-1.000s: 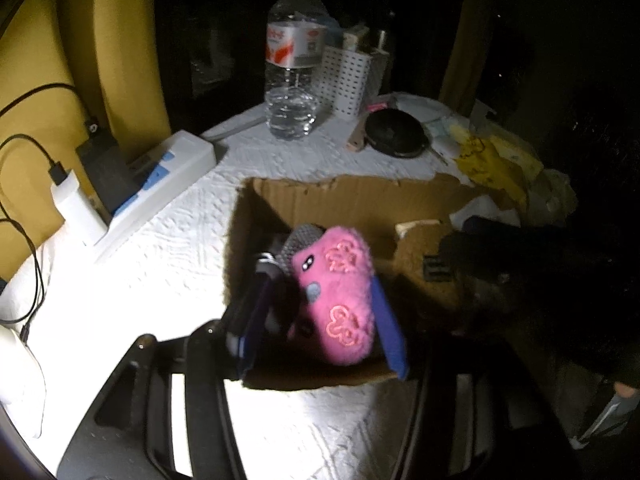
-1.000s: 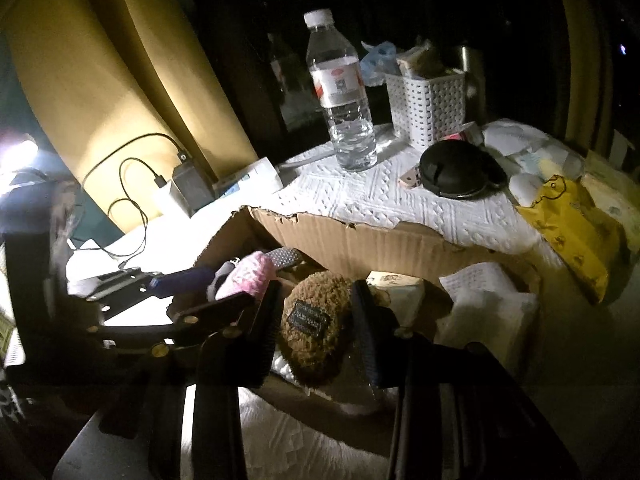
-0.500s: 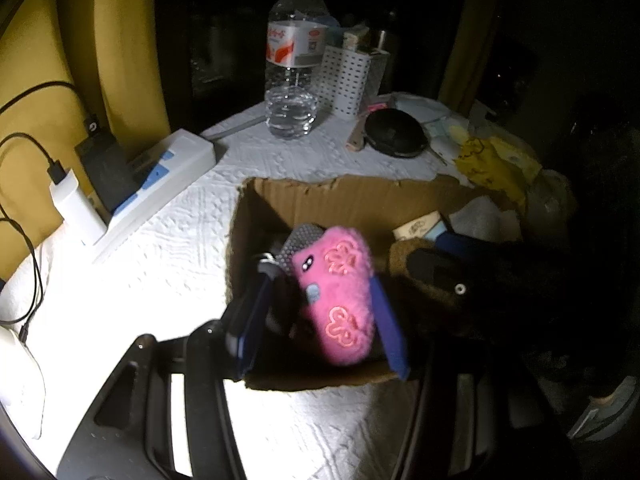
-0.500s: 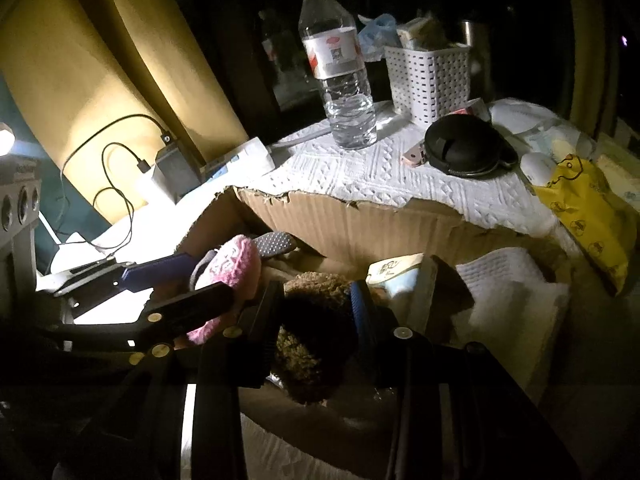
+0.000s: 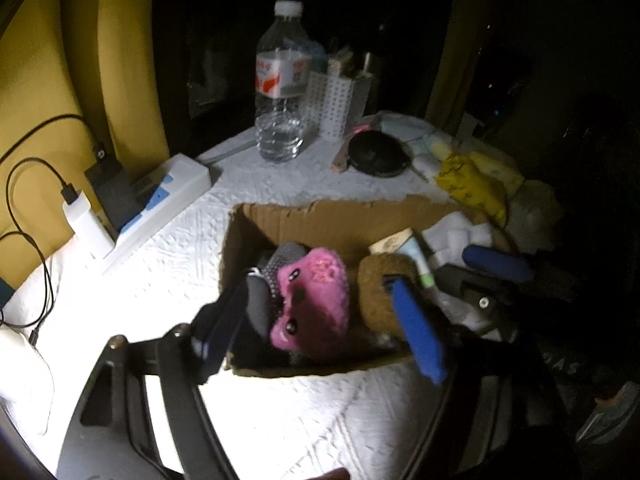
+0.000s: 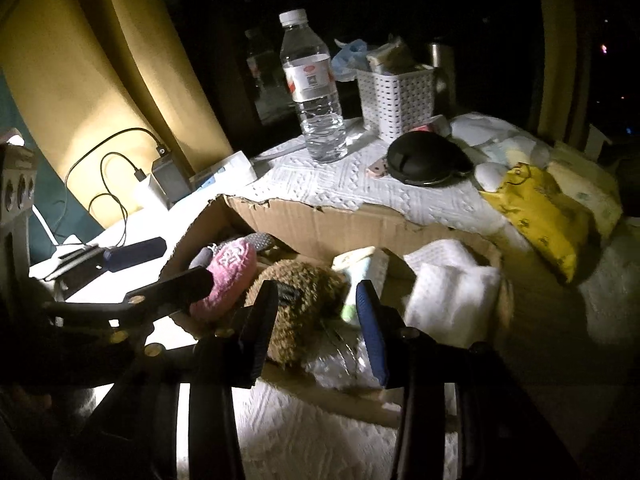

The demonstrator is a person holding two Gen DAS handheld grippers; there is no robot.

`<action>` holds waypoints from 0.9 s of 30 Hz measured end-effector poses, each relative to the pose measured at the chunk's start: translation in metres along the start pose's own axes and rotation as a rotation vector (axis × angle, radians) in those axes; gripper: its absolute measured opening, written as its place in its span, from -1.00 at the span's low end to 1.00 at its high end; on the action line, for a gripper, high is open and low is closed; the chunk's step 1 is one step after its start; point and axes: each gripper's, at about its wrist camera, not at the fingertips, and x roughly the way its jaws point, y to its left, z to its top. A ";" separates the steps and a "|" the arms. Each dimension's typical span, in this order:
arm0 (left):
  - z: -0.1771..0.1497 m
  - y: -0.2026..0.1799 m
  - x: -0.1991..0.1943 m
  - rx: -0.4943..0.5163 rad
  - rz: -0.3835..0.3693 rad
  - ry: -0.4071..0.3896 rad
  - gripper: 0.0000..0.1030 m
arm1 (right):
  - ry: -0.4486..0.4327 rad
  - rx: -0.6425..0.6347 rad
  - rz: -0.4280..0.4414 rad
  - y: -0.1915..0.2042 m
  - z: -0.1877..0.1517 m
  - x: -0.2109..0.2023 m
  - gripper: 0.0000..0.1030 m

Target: Organize soft objects

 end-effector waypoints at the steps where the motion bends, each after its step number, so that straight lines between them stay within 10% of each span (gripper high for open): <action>1: 0.001 -0.002 -0.004 0.004 0.000 -0.006 0.49 | -0.002 0.004 -0.009 -0.001 -0.001 -0.003 -0.16; 7: 0.000 -0.011 -0.021 0.017 0.005 -0.020 0.49 | -0.007 0.028 -0.046 -0.006 -0.009 -0.021 0.12; 27: 0.003 -0.050 -0.098 0.097 0.037 -0.073 0.69 | -0.087 0.057 -0.162 0.007 -0.021 -0.104 0.13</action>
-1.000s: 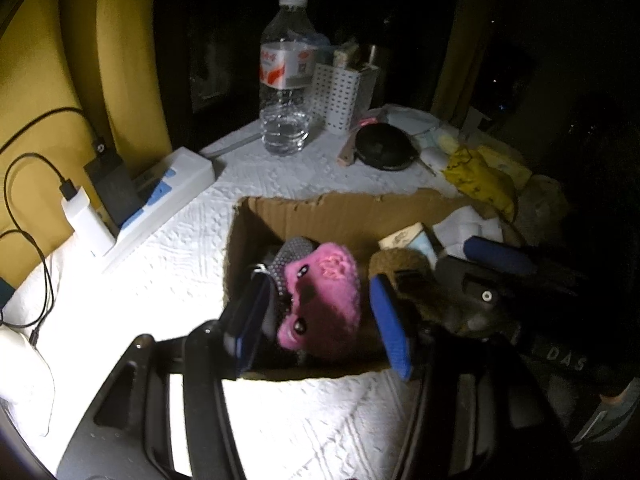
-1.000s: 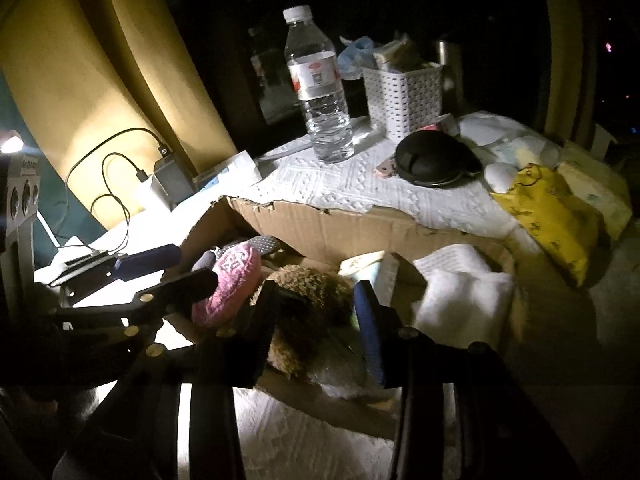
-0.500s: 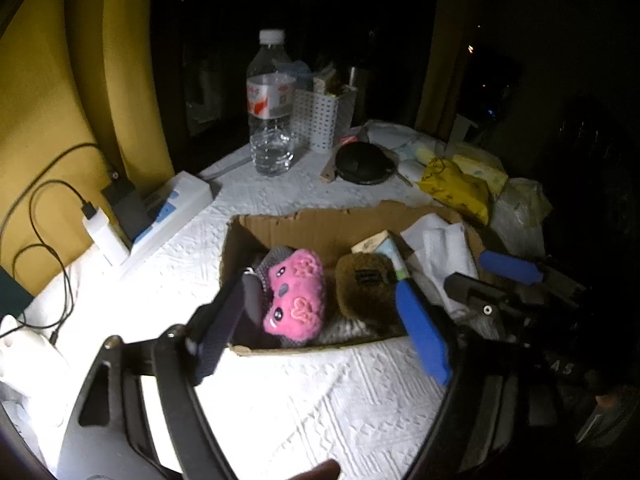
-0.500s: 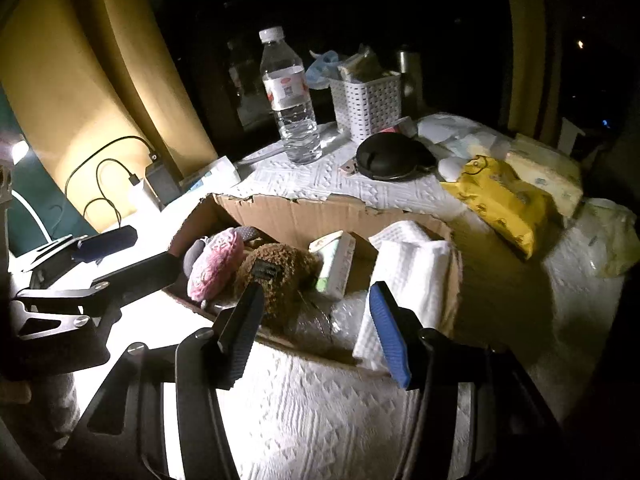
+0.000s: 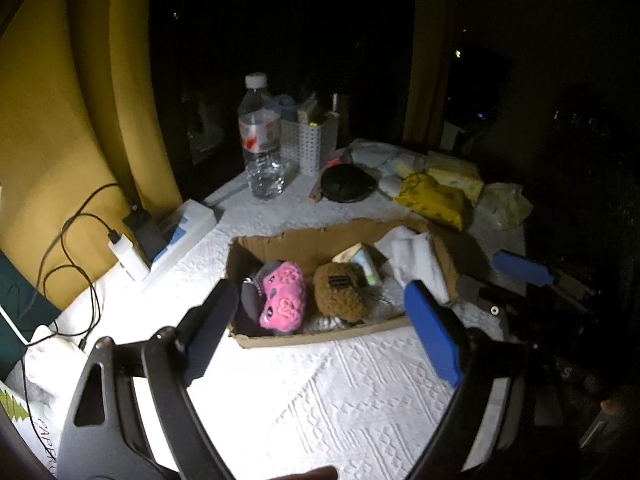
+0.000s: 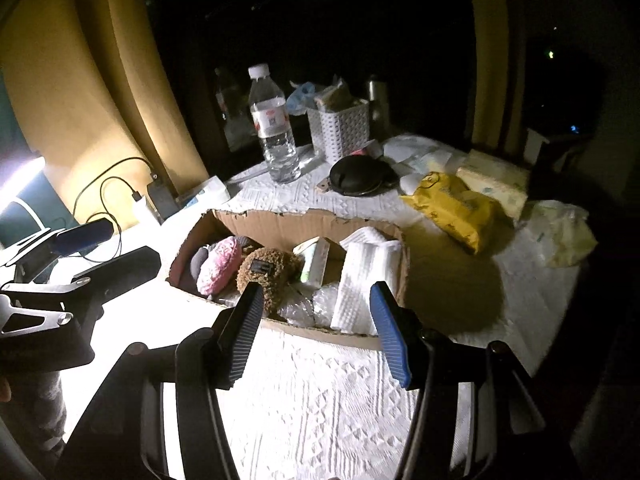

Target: Organize soft objects

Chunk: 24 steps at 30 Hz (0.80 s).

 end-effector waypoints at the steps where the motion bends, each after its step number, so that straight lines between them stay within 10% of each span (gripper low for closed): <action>1: 0.001 0.000 -0.003 0.000 -0.003 -0.001 0.69 | -0.005 0.001 -0.006 0.001 0.000 -0.005 0.13; 24: 0.008 -0.015 -0.094 0.030 -0.084 -0.112 0.69 | -0.113 -0.002 -0.102 0.032 0.009 -0.117 0.15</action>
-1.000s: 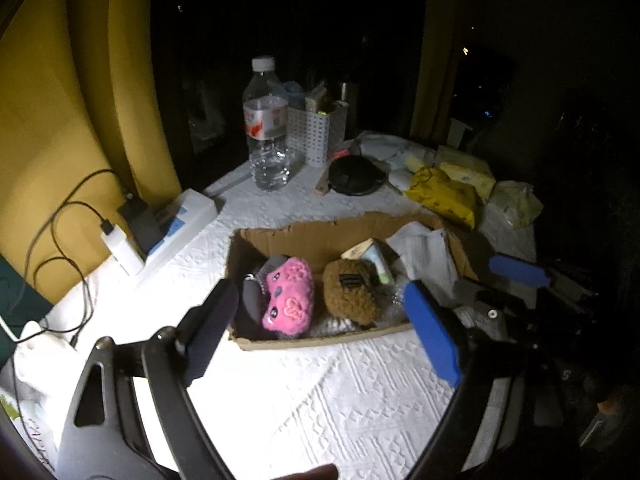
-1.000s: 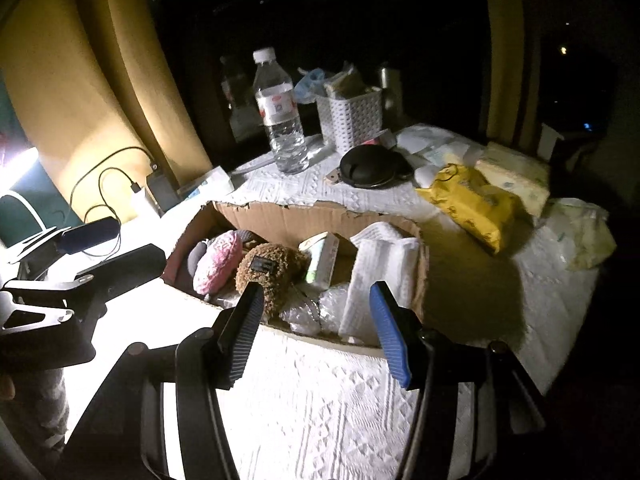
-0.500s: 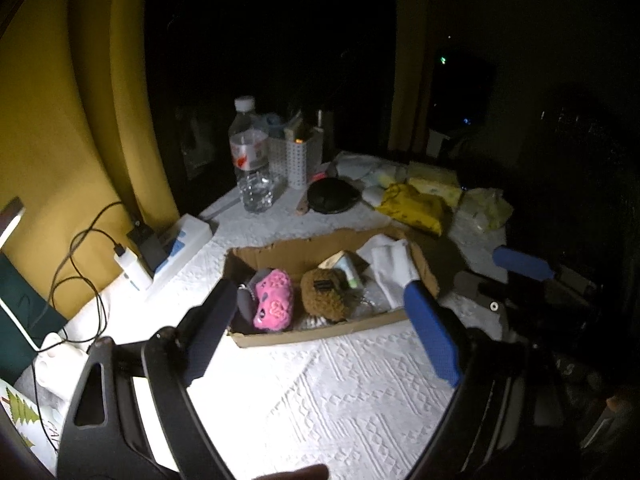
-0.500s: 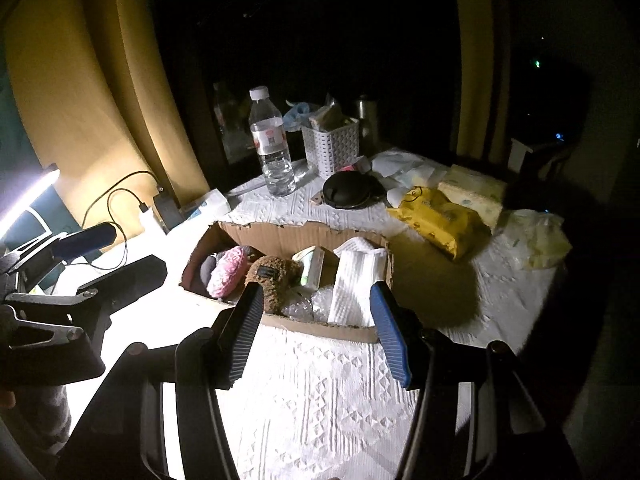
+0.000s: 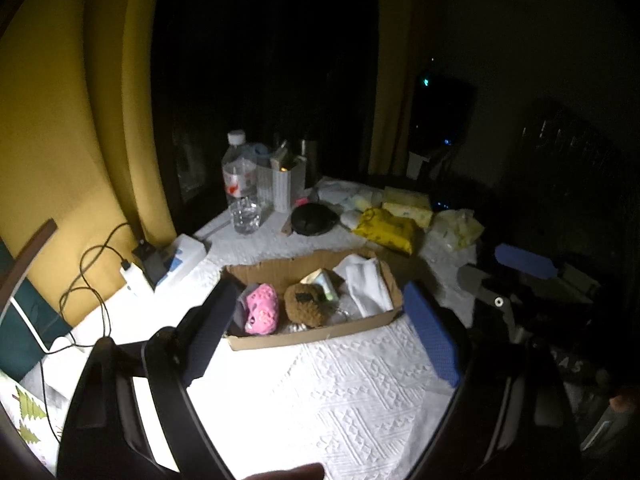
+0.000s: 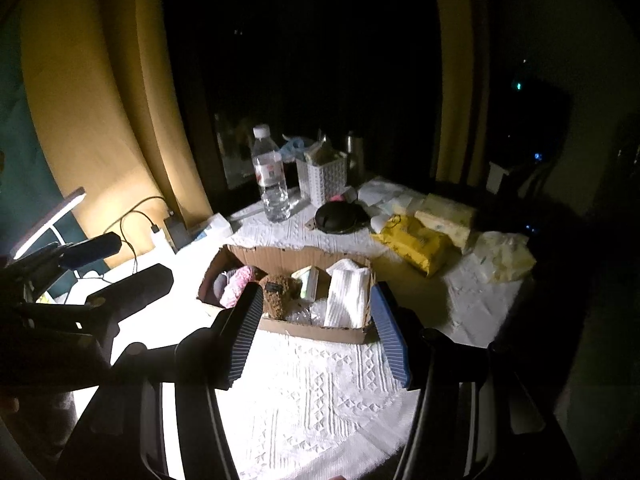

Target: Organize soft objects

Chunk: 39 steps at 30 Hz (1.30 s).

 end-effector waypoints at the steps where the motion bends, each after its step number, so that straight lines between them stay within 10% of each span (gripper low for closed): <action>1: 0.001 0.000 -0.004 0.002 0.001 -0.010 0.69 | -0.007 -0.001 -0.003 0.001 0.001 -0.005 0.15; 39: -0.001 -0.004 -0.029 0.026 0.002 -0.044 0.69 | -0.034 -0.008 -0.026 0.011 -0.003 -0.035 0.16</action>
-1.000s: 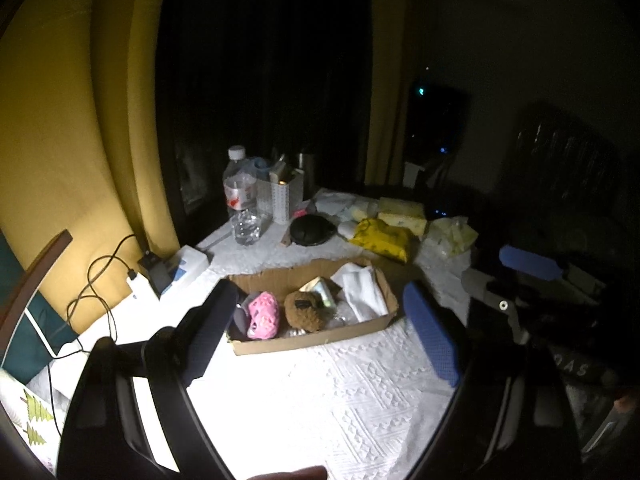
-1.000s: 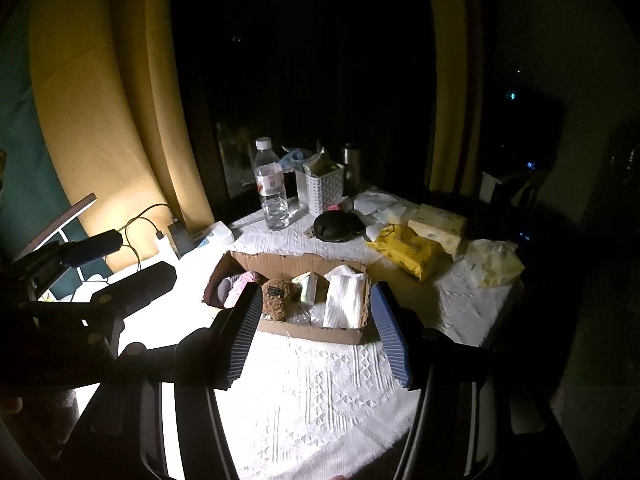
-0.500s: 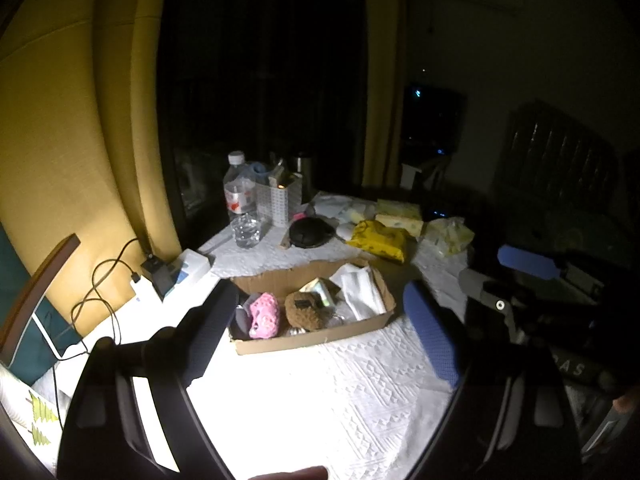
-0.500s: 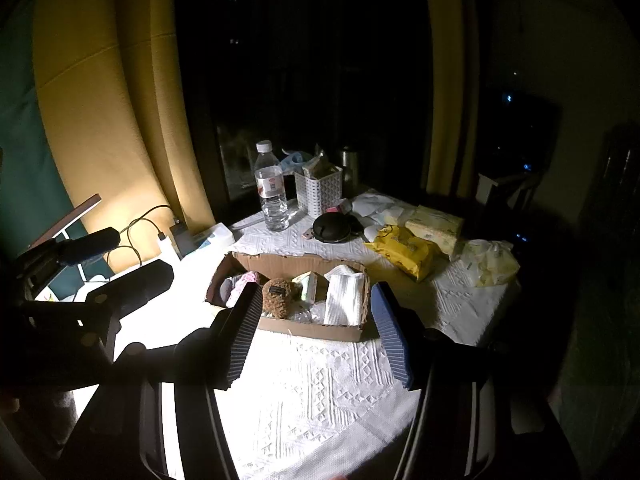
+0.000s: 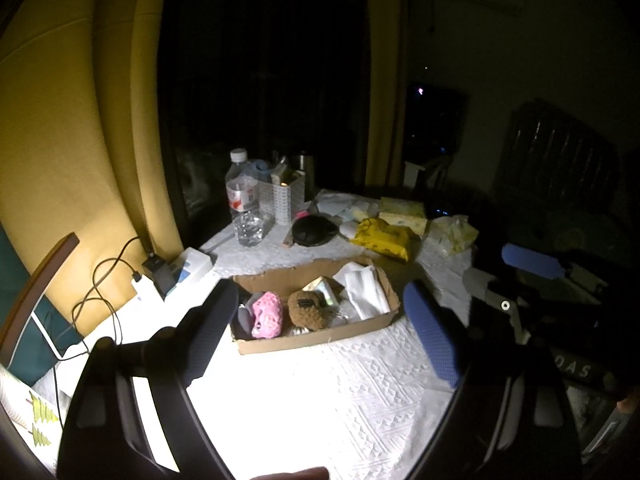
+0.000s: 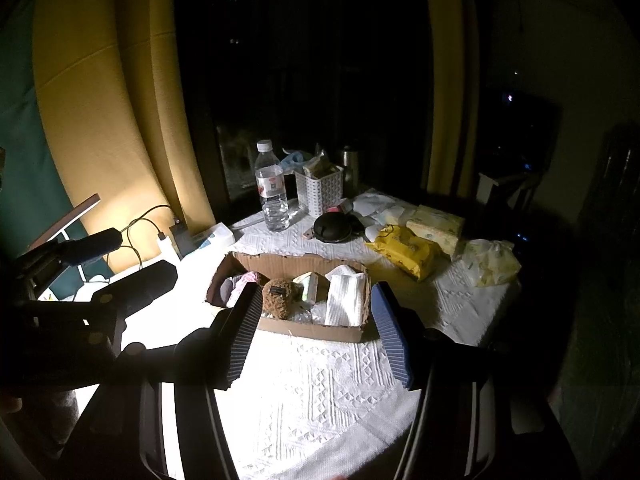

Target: Organize soft objects

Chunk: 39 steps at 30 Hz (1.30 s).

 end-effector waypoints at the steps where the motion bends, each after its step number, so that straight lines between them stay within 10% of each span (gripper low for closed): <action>1: 0.000 0.000 0.000 0.000 0.001 0.000 0.69 | 0.000 0.001 -0.002 0.000 0.000 0.001 0.16; 39: 0.002 0.003 0.002 -0.003 0.010 0.002 0.69 | 0.009 0.003 -0.007 0.000 0.000 0.002 0.16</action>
